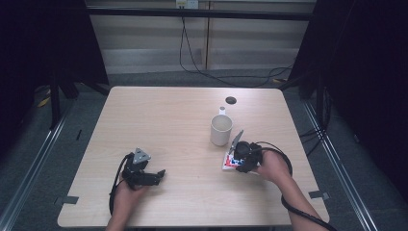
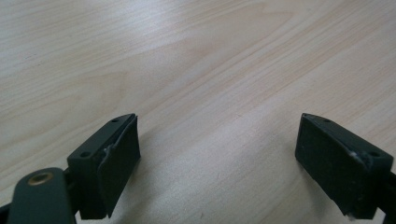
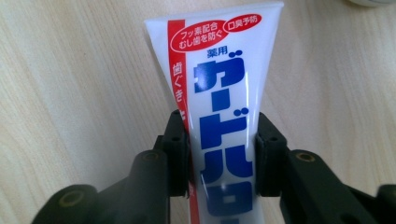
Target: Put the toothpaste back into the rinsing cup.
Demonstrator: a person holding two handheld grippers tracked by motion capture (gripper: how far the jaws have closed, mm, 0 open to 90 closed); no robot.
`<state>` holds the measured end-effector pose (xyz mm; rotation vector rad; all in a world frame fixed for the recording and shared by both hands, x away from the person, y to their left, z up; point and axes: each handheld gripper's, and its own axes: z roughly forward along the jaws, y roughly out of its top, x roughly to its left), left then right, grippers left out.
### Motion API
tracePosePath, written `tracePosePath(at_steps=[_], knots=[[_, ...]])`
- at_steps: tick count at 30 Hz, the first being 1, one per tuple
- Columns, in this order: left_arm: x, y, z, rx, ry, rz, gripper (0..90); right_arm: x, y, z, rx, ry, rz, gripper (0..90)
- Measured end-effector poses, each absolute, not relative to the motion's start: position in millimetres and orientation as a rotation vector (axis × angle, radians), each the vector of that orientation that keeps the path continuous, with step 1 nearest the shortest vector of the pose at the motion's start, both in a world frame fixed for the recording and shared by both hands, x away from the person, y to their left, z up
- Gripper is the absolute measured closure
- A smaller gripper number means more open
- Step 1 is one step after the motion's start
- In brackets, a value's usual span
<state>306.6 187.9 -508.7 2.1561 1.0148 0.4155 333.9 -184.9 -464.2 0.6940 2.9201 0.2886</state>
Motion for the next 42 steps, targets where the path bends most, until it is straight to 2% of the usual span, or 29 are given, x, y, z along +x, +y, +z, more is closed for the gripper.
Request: tracePosePath(at_steps=[6, 29, 42], knots=[[306.5, 187.9, -508.7, 2.155, 1.017, 0.418, 13.7, 328.7, -190.6, -462.5, 0.721, 2.891, 0.355, 68.7], [306.5, 187.9, -508.7, 2.155, 1.017, 0.418, 13.7, 318.6, -217.6, -426.9, 0.942, 2.672, 0.935, 68.4], [306.6, 188.0, -508.7, 2.156, 1.015, 0.415, 13.7, 317.8, -217.4, -412.3, 0.972, 2.569, 1.077, 68.3]])
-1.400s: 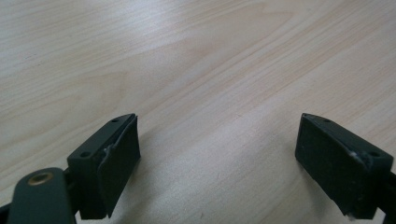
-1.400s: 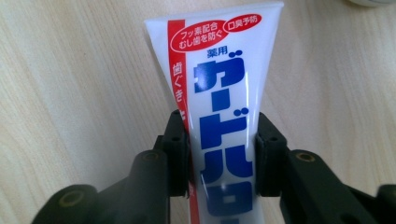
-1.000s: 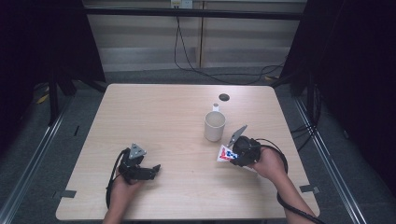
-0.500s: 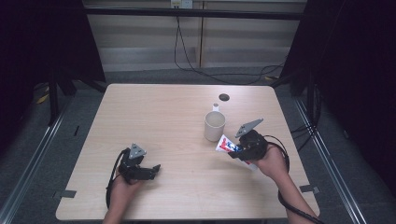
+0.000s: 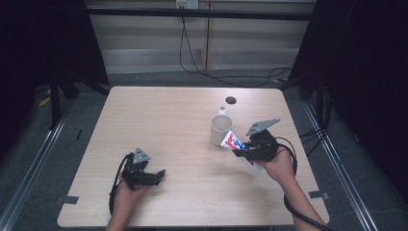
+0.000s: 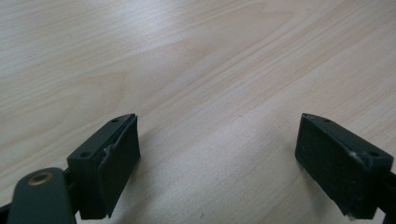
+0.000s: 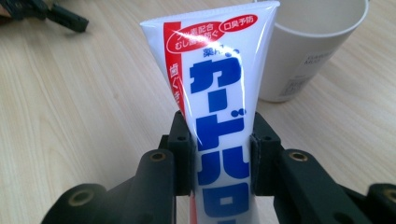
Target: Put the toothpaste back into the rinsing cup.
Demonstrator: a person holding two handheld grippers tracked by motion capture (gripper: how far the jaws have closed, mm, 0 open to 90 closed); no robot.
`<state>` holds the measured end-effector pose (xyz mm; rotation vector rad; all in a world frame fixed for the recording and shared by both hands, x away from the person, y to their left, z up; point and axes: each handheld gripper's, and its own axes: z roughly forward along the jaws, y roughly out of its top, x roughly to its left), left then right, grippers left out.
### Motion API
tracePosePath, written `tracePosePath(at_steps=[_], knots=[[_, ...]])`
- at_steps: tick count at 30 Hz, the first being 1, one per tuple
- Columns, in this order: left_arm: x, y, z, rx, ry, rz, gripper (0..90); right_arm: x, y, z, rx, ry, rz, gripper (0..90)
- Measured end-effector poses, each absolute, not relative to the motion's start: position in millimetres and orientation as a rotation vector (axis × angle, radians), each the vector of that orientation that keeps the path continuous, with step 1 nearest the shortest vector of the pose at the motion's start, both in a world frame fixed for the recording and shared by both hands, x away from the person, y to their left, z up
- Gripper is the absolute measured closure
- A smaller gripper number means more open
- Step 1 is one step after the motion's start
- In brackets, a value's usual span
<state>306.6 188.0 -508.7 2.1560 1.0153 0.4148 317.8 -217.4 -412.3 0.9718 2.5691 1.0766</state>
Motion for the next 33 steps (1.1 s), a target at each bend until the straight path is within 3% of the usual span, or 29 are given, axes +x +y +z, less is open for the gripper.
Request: tracePosePath(at_steps=[33], knots=[[306.4, 187.6, -508.8, 2.151, 1.019, 0.415, 13.7, 322.0, -214.7, -383.4, 1.049, 2.313, 1.4, 68.1]])
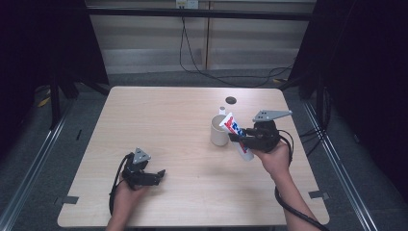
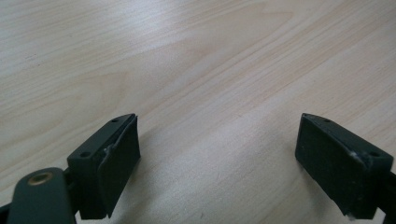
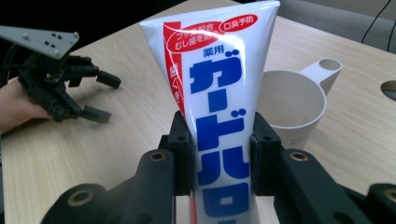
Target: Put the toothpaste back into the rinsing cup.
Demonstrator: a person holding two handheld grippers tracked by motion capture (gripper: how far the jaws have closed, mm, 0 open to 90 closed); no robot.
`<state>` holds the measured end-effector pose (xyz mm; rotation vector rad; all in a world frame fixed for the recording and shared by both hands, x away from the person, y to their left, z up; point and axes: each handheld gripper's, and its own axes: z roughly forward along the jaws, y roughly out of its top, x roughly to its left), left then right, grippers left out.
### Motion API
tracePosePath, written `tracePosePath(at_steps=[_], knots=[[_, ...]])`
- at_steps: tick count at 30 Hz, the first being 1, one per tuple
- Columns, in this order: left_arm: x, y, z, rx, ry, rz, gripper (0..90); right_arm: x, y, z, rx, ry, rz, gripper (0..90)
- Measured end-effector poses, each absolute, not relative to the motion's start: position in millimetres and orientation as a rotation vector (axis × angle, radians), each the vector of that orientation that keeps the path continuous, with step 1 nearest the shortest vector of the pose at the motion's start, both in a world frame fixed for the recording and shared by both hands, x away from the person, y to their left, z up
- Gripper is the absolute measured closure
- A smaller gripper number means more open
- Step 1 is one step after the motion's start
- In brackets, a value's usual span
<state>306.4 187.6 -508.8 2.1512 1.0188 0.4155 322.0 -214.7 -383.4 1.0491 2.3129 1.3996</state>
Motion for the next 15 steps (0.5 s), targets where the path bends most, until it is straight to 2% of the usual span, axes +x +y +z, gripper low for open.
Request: tracePosePath(at_steps=[15], knots=[[306.4, 188.0, -508.6, 2.156, 1.018, 0.422, 13.7, 329.2, -214.6, -373.7, 1.087, 2.183, 1.536, 68.0]])
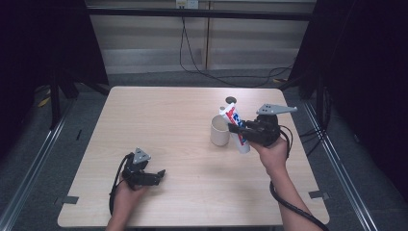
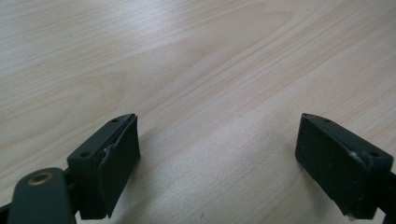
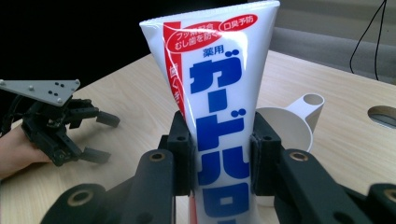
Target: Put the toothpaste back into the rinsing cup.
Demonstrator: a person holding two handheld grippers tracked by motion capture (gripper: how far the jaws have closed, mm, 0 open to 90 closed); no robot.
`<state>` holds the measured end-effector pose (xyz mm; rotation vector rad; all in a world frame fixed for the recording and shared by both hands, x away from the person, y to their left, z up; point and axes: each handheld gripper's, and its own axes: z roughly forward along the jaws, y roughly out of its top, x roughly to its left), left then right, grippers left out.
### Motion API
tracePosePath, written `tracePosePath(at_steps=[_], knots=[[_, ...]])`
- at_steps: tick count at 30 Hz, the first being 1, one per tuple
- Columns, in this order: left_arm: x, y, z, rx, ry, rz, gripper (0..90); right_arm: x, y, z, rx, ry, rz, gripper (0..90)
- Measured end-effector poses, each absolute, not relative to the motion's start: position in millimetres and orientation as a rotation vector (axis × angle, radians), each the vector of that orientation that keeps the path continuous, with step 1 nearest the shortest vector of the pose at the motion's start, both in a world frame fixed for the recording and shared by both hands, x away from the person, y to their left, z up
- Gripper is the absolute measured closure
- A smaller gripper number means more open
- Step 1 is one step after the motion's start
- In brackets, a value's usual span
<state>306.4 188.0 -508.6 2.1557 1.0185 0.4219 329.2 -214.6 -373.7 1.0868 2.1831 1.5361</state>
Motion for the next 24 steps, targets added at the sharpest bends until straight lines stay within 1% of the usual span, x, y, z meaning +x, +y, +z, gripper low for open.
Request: tracePosePath(at_steps=[24], knots=[[306.3, 187.5, -508.9, 2.15, 1.02, 0.417, 13.6, 348.7, -211.3, -362.4, 1.135, 2.048, 1.611, 67.9]])
